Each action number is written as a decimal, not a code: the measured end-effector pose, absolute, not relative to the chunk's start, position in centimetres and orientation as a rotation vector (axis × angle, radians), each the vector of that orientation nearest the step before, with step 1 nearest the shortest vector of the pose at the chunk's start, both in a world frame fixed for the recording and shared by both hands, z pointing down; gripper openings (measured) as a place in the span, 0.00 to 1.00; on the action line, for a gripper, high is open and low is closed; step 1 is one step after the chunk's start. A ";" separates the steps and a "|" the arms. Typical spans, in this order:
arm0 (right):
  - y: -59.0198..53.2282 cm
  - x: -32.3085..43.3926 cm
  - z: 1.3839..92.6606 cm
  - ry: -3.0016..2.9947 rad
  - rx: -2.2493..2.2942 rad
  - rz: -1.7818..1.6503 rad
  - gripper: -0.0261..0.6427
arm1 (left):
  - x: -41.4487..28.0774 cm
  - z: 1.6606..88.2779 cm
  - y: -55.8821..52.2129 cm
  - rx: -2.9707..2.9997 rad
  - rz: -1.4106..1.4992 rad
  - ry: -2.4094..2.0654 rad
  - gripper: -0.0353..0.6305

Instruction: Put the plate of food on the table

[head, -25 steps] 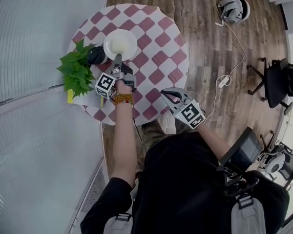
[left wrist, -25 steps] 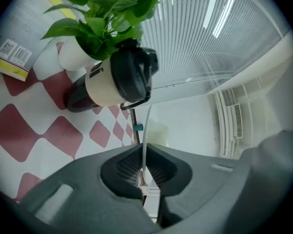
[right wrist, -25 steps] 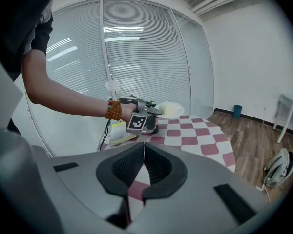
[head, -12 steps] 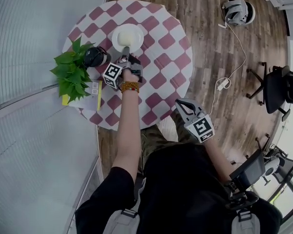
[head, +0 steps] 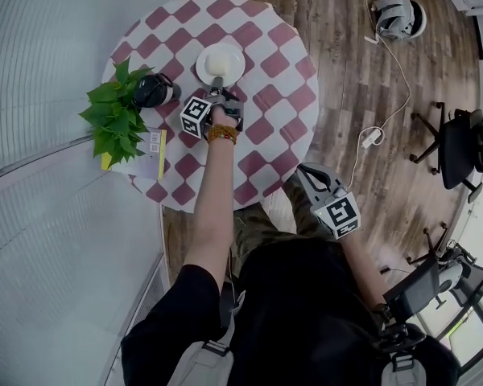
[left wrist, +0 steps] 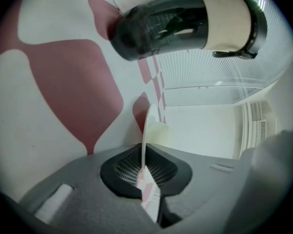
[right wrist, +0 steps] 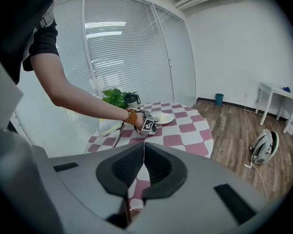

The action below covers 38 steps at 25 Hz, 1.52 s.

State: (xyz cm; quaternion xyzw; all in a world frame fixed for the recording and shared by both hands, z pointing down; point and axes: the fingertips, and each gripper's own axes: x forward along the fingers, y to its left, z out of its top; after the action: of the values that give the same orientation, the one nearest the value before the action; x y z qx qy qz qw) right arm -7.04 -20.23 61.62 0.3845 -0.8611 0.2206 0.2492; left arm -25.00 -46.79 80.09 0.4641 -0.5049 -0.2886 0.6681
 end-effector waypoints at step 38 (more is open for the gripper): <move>-22.1 -1.3 58.4 -2.488 1.087 0.547 0.06 | -23.4 79.6 -37.8 0.818 -0.496 -1.260 0.18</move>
State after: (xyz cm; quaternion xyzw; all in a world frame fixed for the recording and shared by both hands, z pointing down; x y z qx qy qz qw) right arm -1.32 -22.15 58.44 0.3856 -0.8829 0.1942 0.1848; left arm -23.37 -37.78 79.62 0.3675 -0.5663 -0.2231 0.7032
